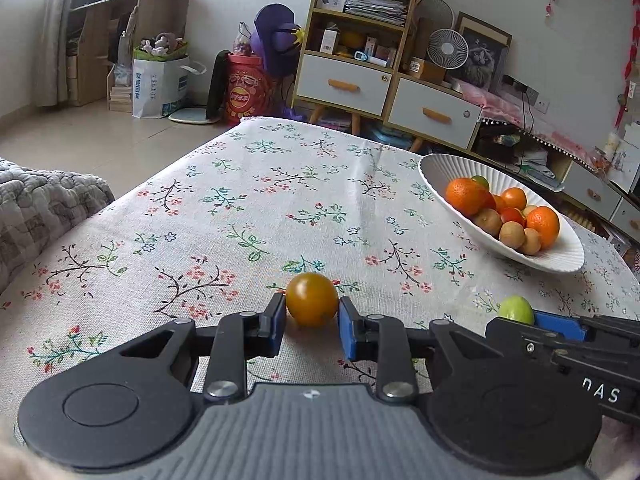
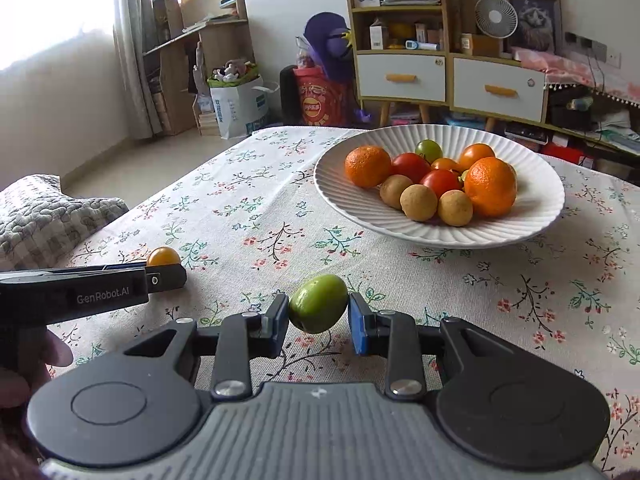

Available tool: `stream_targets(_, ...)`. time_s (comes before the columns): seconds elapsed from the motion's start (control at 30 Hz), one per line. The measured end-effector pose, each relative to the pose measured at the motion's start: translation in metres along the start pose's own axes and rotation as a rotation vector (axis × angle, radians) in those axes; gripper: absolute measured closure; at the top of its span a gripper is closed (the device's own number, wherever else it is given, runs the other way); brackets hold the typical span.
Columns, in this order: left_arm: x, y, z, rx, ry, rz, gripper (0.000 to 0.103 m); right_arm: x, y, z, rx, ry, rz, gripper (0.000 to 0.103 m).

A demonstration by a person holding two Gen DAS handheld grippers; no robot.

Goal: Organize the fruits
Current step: 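Carry both fruits into the white plate and open both tools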

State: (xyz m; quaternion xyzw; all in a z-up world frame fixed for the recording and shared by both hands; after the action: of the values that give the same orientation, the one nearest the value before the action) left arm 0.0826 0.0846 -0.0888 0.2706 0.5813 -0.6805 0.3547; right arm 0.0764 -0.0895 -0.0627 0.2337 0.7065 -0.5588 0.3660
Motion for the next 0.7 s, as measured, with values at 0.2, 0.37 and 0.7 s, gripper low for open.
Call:
stream_targets(0.2, 0.002, 0.002, 0.019, 0.074, 0.009, -0.033, 0.077, -0.006, -0.013, 0.012, 0.018, 0.004, 0.01, 0.074)
stream_targets(0.37, 0.001, 0.004, 0.03, 0.112, 0.014, -0.056, 0.077, -0.011, -0.021, 0.025, 0.036, 0.023, 0.011, 0.074)
stream_targets(0.7, -0.012, 0.001, 0.049, 0.177, 0.025, -0.053, 0.077, -0.023, -0.034, 0.046, 0.064, 0.04, 0.036, 0.074)
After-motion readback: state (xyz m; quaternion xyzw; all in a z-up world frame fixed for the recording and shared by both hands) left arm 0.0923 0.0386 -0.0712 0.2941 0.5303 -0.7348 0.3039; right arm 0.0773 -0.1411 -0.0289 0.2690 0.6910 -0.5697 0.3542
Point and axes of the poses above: each gripper's, at about its wrist camera, not at the fingertips, and y roughly the way its jaws point, z to its right, x to its underside, the point moved 5 cm from there along y, roughly the way its jaws point
